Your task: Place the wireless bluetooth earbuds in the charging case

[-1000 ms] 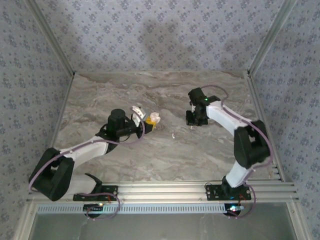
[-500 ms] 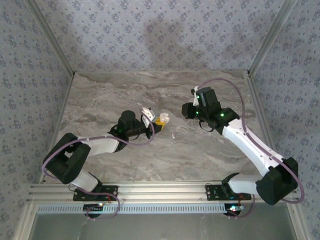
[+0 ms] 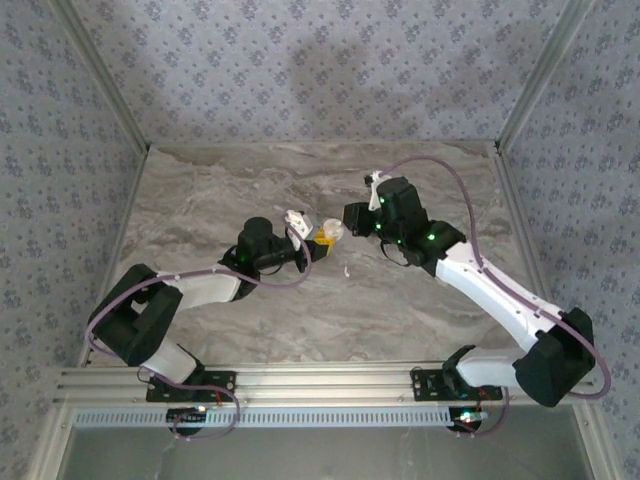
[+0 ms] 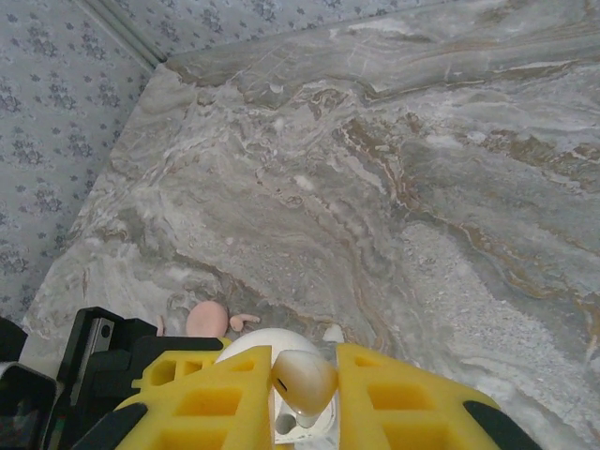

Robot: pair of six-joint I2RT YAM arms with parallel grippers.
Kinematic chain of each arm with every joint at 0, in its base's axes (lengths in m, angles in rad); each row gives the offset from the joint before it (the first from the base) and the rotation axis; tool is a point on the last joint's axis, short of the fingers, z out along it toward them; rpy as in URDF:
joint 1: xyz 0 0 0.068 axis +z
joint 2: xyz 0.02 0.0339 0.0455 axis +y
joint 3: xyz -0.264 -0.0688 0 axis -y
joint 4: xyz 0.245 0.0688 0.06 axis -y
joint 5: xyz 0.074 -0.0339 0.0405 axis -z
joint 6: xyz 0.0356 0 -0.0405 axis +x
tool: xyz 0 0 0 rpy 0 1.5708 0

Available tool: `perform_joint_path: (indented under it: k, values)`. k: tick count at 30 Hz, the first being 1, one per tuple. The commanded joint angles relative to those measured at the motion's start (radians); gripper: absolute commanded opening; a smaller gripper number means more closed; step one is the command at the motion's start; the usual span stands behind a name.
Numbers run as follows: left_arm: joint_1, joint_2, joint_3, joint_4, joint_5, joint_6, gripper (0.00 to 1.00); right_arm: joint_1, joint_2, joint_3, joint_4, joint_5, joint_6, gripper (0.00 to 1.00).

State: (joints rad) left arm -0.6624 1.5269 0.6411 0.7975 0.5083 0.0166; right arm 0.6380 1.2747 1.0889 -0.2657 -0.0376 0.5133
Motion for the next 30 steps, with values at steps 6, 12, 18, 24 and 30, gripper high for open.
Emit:
perform_joint_path:
  k: [6,12,18,24,30]
  values:
    - [-0.004,-0.021,0.037,0.037,0.019,-0.006,0.14,0.039,0.03,-0.006,0.023,0.002,0.014,0.21]
    - [-0.004,-0.03,0.037,0.042,0.017,-0.017,0.14,0.052,0.035,-0.011,0.017,0.023,-0.001,0.21]
    - [-0.003,-0.04,0.038,0.048,0.011,-0.024,0.14,0.067,0.043,-0.014,-0.006,0.042,-0.019,0.21]
    - [-0.004,-0.048,0.04,0.054,0.006,-0.033,0.14,0.082,0.049,-0.013,-0.024,0.083,-0.036,0.21]
    - [-0.003,-0.056,0.038,0.052,0.0,-0.038,0.14,0.1,0.05,-0.009,-0.032,0.132,-0.056,0.21]
